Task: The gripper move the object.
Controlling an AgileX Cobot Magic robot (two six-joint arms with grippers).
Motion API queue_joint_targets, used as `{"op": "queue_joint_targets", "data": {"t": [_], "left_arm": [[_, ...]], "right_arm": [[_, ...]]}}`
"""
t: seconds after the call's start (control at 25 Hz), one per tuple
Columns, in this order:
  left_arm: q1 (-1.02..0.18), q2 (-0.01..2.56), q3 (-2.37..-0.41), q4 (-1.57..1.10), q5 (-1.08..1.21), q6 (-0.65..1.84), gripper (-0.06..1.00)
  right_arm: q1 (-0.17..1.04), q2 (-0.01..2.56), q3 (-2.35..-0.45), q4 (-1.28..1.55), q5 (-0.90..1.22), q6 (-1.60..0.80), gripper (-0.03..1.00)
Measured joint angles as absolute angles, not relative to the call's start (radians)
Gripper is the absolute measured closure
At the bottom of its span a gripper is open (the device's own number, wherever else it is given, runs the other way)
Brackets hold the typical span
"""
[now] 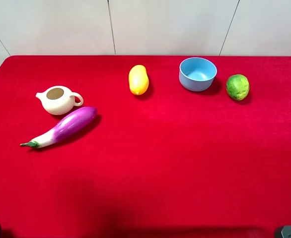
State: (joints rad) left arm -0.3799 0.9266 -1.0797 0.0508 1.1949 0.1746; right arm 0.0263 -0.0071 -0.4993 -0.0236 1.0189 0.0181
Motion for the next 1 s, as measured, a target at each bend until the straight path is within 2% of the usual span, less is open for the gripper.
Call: {"op": "queue_joint_targets", "data": {"t": [0.4, 0.68, 1.0], "left_arm": [[-0.380, 0.569, -0.927, 0.054, 1.196, 0.174, -0.05], [-0.378, 0.419, -0.818, 0.078, 1.196, 0.108, -0.05], [-0.208, 0.256, -0.670, 0.094, 1.196, 0.015, -0.05]], "right_arm": [[0.026, -0.007, -0.499, -0.024, 1.019, 0.018, 0.28], [0.026, -0.007, -0.499, -0.024, 1.019, 0.018, 0.28], [0.026, -0.007, -0.499, -0.024, 1.019, 0.018, 0.28]]}}
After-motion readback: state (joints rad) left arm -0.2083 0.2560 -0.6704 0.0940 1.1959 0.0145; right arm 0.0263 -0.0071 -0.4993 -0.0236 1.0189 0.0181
